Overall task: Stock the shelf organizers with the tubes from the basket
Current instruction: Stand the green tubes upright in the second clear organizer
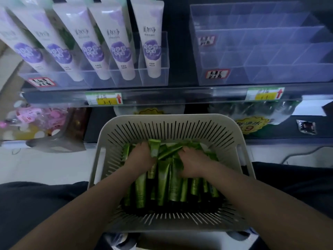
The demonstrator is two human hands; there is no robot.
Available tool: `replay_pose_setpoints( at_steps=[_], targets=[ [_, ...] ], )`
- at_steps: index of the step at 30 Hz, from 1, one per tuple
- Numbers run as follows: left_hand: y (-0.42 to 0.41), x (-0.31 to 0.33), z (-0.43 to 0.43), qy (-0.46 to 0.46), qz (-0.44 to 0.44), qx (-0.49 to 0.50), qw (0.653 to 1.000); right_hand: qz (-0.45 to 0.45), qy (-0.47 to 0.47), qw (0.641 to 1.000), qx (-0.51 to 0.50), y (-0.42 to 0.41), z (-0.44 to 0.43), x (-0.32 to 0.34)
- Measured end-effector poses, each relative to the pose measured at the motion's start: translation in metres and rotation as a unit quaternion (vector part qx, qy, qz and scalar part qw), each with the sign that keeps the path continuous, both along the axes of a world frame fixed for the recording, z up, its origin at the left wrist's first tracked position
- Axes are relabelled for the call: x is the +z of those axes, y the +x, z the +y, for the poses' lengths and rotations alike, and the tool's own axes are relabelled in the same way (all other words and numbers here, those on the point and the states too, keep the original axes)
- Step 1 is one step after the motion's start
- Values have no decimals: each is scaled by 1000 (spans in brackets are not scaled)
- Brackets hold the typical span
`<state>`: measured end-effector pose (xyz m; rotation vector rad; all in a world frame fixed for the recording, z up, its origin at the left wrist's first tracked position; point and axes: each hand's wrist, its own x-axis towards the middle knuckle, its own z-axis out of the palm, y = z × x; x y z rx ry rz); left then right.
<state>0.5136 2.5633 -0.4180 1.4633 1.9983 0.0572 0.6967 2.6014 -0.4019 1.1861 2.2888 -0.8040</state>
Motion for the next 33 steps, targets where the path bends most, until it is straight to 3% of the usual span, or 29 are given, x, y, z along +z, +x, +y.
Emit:
replay_pose_setpoints(
  at_steps=[8,17,21,27,33],
  targets=[
    [-5,-24,27,2,-64,105,992,2,-70,997,16,-5,24,-19],
    [-8,-27,32,9,-67,123,990,-3,-85,995,52,-6,28,-24],
    [-10,-17,34,-2,-61,115,992,35,-86,994,56,-5,29,-17],
    [-5,1,27,2,-118,125,985,124,-162,978,-33,3,26,-5],
    [5,27,14,2,-130,106,986,184,-171,962,-105,11,20,6]
  ],
)
